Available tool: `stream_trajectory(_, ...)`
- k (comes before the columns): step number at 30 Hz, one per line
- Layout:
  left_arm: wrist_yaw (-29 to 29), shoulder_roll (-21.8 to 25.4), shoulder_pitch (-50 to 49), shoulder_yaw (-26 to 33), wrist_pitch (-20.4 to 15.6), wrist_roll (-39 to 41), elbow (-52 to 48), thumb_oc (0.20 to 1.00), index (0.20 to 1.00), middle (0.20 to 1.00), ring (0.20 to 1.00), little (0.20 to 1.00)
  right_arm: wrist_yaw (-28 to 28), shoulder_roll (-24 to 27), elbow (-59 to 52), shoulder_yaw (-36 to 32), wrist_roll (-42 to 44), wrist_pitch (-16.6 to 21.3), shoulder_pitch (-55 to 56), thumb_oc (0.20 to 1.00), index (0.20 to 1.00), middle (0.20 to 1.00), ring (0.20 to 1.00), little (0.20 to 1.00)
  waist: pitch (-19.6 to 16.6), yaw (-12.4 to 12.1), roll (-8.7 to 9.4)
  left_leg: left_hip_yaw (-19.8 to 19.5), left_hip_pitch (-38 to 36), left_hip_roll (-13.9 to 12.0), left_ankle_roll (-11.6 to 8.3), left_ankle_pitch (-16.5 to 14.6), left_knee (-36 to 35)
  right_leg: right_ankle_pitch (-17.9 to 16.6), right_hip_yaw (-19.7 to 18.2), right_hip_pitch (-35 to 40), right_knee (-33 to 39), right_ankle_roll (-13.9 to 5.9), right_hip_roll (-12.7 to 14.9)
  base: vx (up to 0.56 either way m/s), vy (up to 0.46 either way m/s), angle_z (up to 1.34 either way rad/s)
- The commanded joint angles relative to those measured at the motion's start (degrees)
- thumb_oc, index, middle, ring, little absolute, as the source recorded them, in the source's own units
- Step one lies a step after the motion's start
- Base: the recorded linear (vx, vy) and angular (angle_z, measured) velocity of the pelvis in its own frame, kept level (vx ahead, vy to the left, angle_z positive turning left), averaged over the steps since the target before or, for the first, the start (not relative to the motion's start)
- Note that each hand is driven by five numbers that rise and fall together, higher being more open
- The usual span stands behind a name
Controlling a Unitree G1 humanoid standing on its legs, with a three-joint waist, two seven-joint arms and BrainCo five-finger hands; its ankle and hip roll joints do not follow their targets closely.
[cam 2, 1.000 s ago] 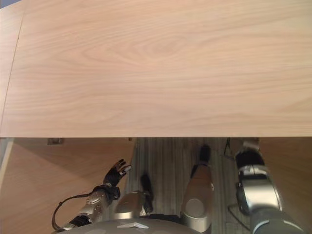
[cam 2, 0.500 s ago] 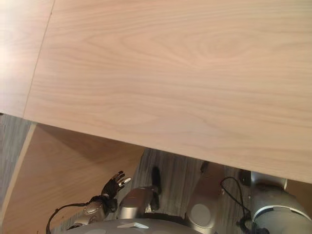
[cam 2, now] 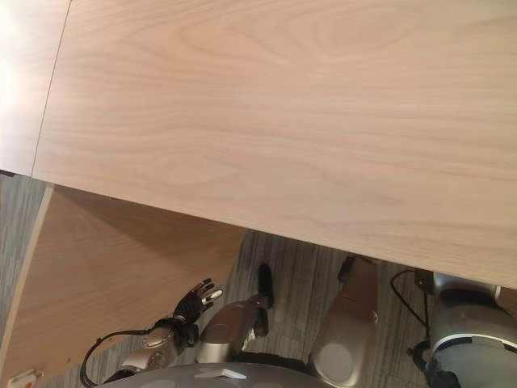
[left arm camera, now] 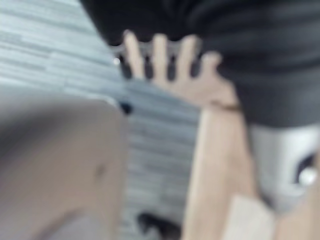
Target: Put the empty folder in the office cabinet
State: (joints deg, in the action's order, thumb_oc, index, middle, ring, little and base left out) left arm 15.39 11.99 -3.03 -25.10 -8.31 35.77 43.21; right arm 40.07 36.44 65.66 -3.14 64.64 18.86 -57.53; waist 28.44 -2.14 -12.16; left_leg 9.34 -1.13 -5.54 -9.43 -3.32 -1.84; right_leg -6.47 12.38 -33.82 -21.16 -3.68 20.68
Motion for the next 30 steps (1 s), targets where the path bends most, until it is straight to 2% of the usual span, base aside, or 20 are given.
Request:
stream_trajectory(1,1.0,4.6,-4.0,-3.8,-1.1,2.1,-2.0,1.000,1.000,1.000,1.000,1.000,-5.3,4.8,0.1,1.5,0.5,-0.9,-7.0,1.000,1.000,1.000,1.000,1.000,-0.9,-1.1,-1.51,-0.7,-4.0,-1.8,3.58,-8.8,5.5,-3.6,-3.6,-2.4,4.5,-6.53,2.1,-0.03,0.025,-0.04)
stream_trajectory(3,1.1,5.2,-4.2,-3.7,-0.6,2.3,-2.8,1.000,1.000,1.000,1.000,1.000,-5.9,5.5,0.5,1.4,-0.2,-3.1,-7.3,1.000,1.000,1.000,1.000,1.000,-0.9,-1.1,-1.70,-0.6,-4.2,-1.8,3.55,-8.8,5.4,-3.7,-3.6,-2.1,4.8,-6.63,2.2,-0.01,0.012,-0.02)
stream_trajectory(6,1.4,5.4,-4.3,-3.5,-0.4,2.1,-3.0,1.000,1.000,1.000,1.000,1.000,-5.9,5.7,0.9,1.5,-0.3,-3.8,-7.5,1.000,1.000,1.000,1.000,1.000,-0.9,-1.2,-1.84,-0.6,-4.2,-1.7,3.56,-8.8,5.4,-3.7,-3.6,-2.0,4.8,-6.63,2.3,0.00,0.000,0.00)
stream_trajectory(10,2.0,5.7,-4.7,-2.8,-0.8,1.7,-2.8,1.000,1.000,1.000,1.000,1.000,-8.1,5.6,3.3,2.4,-0.3,-9.2,-8.1,1.000,1.000,1.000,1.000,1.000,-1.2,-1.4,-1.82,-0.3,-4.6,-1.5,3.64,-9.0,5.6,-3.8,-3.7,-1.2,5.6,-6.67,2.3,-0.01,0.016,0.00)
stream_trajectory(16,2.3,6.2,-4.8,-2.1,-0.4,1.2,-2.9,1.000,1.000,1.000,1.000,1.000,-11.1,4.7,4.6,2.7,-1.8,-12.7,-7.1,1.000,1.000,1.000,1.000,1.000,-1.6,-1.7,-1.33,-0.2,-4.9,-1.6,3.84,-9.1,5.9,-4.2,-3.4,-0.2,6.3,-6.89,2.4,0.00,-0.002,-0.01)
stream_trajectory(18,1.5,5.2,-4.9,-1.1,-0.2,-0.4,-2.2,1.000,1.000,1.000,1.000,1.000,-11.0,3.9,4.9,2.6,-1.3,-13.6,-6.7,1.000,1.000,1.000,1.000,1.000,-1.8,-2.0,-0.50,0.0,-5.2,-1.7,3.74,-9.1,5.9,-4.3,-3.6,0.2,6.5,-7.24,2.3,0.01,-0.022,-0.01)
stream_trajectory(23,-1.5,2.1,-1.9,-1.4,-2.8,-2.1,2.8,1.000,1.000,1.000,1.000,1.000,-7.0,0.6,5.9,3.4,-1.1,-13.2,-6.2,1.000,1.000,1.000,1.000,1.000,-2.5,-2.3,2.40,0.3,-6.0,-2.3,3.85,-9.4,5.3,-4.7,-2.5,0.6,6.9,-7.07,1.7,-0.03,-0.081,0.01)
stream_trajectory(25,-2.8,0.8,-0.3,-1.7,-4.1,-2.1,5.1,1.000,1.000,1.000,1.000,1.000,-6.8,-1.7,6.1,3.9,-4.8,-13.1,-4.6,1.000,1.000,1.000,1.000,1.000,-2.7,-2.0,3.82,0.7,-6.4,-2.6,3.94,-9.4,5.0,-5.2,-2.0,1.3,7.7,-7.13,1.3,-0.05,-0.043,-0.01)
stream_trajectory(30,-6.3,-1.1,3.2,-1.8,-3.6,-1.8,7.4,1.000,1.000,1.000,1.000,1.000,-5.2,-6.9,5.8,3.6,-8.1,-10.4,2.1,1.000,1.000,1.000,1.000,1.000,-3.5,-1.1,6.32,1.1,-6.8,-3.0,4.52,-10.1,5.4,-5.9,-1.5,3.1,9.6,-7.47,0.7,-0.02,-0.020,-0.05)
